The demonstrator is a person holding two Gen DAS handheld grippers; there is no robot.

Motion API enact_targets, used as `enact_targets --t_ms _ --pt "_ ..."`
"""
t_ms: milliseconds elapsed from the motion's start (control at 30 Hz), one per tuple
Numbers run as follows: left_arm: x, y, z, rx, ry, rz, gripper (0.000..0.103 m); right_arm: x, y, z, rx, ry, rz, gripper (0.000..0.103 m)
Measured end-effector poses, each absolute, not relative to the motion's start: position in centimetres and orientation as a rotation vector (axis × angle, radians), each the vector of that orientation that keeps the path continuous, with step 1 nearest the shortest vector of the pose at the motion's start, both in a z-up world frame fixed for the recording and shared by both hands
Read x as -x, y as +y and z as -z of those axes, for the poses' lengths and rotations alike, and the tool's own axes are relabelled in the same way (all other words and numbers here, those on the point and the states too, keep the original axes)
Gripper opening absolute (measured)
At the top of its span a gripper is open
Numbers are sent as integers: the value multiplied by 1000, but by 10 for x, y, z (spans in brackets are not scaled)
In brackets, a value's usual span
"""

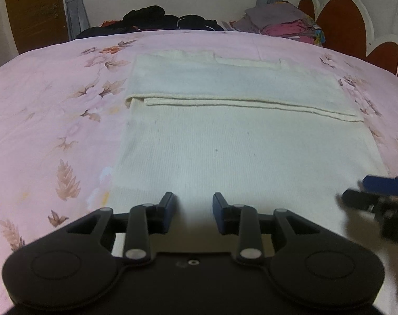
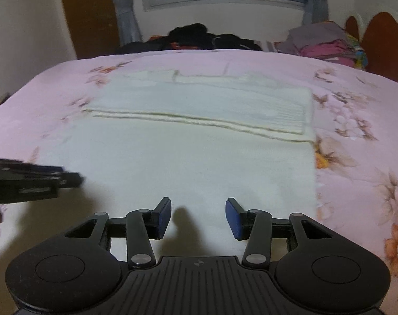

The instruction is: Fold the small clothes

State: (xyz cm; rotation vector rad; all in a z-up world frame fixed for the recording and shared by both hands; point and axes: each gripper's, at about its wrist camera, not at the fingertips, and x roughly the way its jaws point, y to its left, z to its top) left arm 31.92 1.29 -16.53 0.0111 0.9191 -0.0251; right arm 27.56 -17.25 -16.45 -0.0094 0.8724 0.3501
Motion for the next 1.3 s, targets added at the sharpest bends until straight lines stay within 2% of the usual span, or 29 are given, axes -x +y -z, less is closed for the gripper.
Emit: enact_targets --t_ms 500,767,800,833,900,1100,1300 --pt "-240 25 162 -52 911 126 37 -197 -161 171 84 910 -227 46" --pt "-205 48 149 -34 900 98 47 -150 -187 156 70 906 -121 46" --pt "-201 51 148 -31 899 96 48 -145 -190 155 73 906 -112 49" --pt "-198 53 147 -29 898 93 50 -138 -192 154 78 906 -100 61" --pt "-192 58 146 -27 899 88 52 -125 -196 151 88 892 -77 76" --pt "-167 74 146 -16 909 98 58 -96 -204 150 82 910 -44 76" --pt "-141 94 159 52 965 123 58 -76 -211 152 50 940 -14 76"
